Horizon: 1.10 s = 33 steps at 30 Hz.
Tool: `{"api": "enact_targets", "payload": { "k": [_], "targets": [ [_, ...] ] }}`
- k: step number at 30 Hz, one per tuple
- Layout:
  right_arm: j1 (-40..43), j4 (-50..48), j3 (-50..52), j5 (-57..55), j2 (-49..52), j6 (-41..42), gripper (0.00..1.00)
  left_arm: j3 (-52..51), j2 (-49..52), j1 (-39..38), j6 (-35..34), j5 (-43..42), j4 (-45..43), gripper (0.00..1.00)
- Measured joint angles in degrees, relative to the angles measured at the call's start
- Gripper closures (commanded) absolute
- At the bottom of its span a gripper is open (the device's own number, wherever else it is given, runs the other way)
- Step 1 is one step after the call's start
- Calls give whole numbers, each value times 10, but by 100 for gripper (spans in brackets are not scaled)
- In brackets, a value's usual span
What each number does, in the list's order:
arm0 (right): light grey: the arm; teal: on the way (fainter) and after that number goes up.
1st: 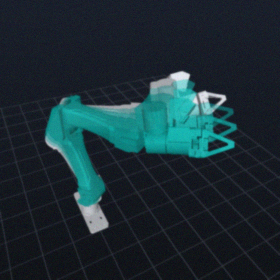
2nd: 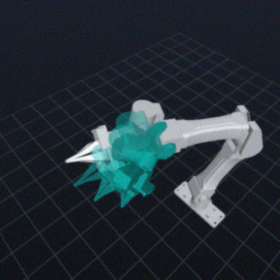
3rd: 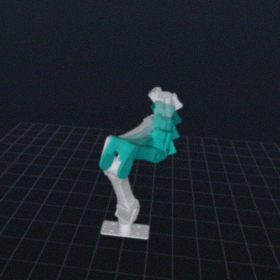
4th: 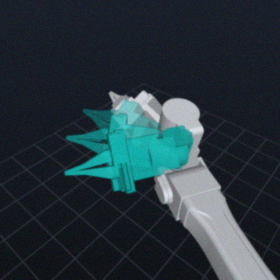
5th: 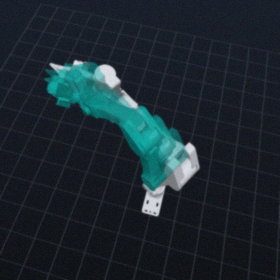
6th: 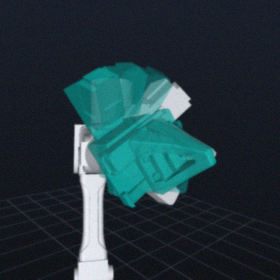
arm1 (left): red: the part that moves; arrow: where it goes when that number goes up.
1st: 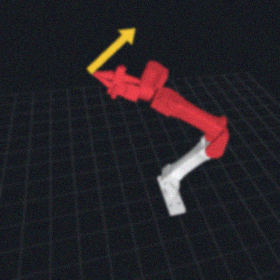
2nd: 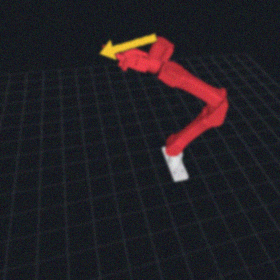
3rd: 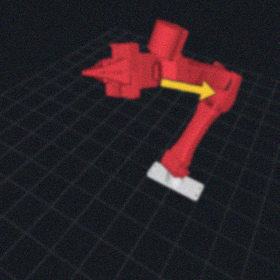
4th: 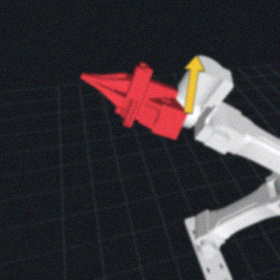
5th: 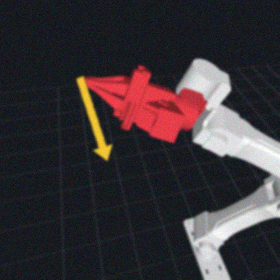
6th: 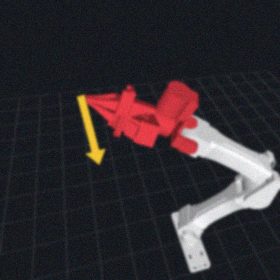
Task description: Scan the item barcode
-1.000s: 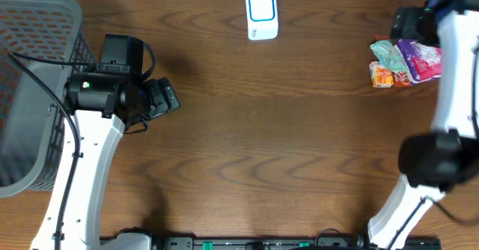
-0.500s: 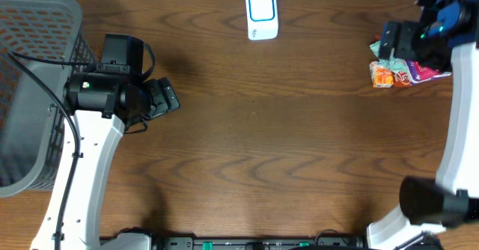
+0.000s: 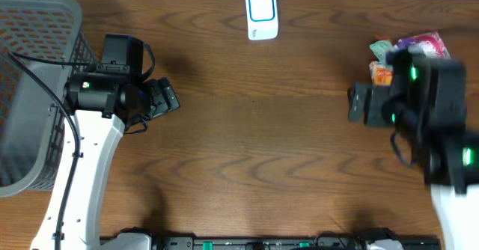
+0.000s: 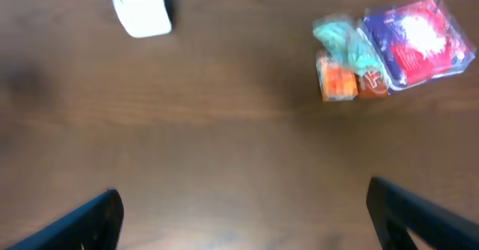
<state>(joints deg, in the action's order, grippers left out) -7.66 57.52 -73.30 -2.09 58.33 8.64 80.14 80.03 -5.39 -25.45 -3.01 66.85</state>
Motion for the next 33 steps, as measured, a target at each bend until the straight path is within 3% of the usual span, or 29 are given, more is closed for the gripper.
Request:
{"api": "enact_targets", "payload": {
  "k": [5, 10, 18, 33],
  "targets": [
    [0, -67, 119, -1, -163, 0, 1, 0, 0, 0, 0, 0, 0, 5],
    [0, -72, 188, -3, -237, 0, 1, 0, 0, 0, 0, 0, 0, 5],
    [0, -75, 247, -7, -239, 0, 1, 0, 0, 0, 0, 0, 0, 5],
    [0, -80, 250, -14, -239, 1, 1, 0, 0, 0, 0, 0, 0, 5]
  ]
}}
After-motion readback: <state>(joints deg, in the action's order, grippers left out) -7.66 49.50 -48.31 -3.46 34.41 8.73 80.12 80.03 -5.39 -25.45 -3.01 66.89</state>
